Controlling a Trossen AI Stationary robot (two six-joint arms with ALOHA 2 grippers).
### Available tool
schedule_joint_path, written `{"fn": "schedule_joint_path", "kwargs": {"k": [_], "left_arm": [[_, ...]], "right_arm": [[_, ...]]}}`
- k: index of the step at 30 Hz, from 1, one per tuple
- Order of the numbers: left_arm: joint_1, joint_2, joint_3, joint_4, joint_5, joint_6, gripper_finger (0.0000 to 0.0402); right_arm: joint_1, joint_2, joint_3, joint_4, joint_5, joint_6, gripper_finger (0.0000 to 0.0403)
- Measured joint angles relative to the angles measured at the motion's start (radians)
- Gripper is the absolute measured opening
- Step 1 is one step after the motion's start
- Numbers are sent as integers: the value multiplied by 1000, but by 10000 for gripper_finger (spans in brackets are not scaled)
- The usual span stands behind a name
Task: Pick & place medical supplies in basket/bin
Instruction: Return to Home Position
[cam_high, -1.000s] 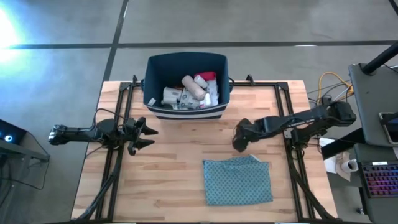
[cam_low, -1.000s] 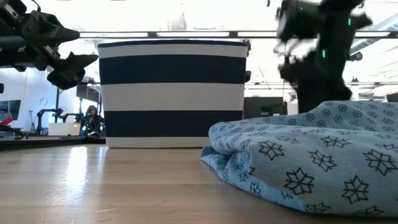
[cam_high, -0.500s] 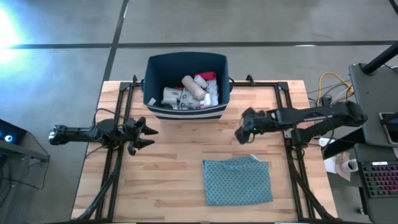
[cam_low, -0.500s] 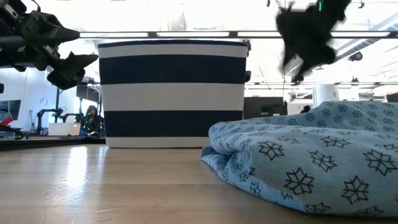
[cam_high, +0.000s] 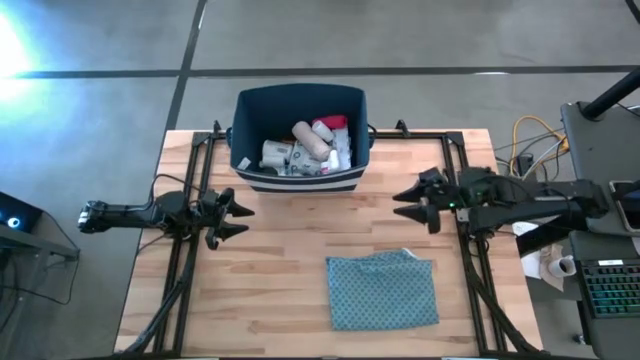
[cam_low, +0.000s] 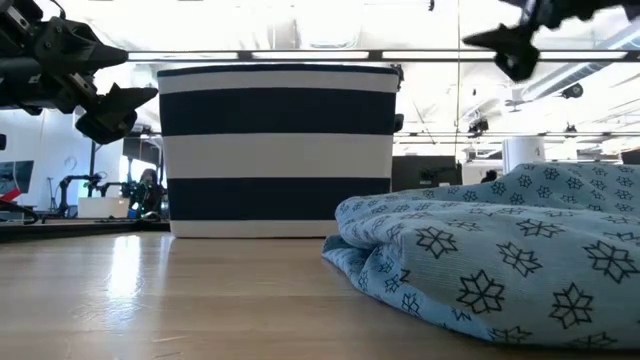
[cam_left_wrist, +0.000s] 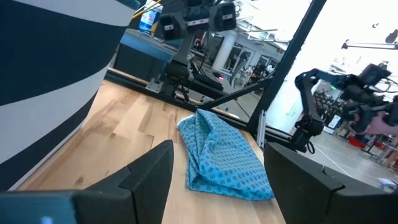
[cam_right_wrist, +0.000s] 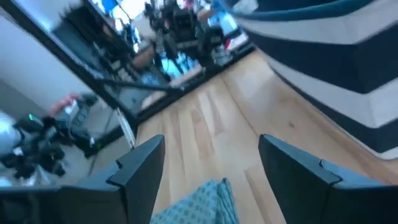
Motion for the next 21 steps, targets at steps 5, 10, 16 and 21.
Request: {"fn": "schedule_joint_path", "kwargs": {"k": [5,10,16,21], "left_arm": [[0,0,0,0,0,0,230],[0,0,0,0,0,0,230],[0,0,0,0,0,0,230],[0,0,0,0,0,0,230]], "right_arm": [[0,-181,-136,84,29,28,247],[0,-323,-252,77,82,70,249],[0,-446,-373,156,109,54,254],[0,-537,-469,210,109,36,251]]}}
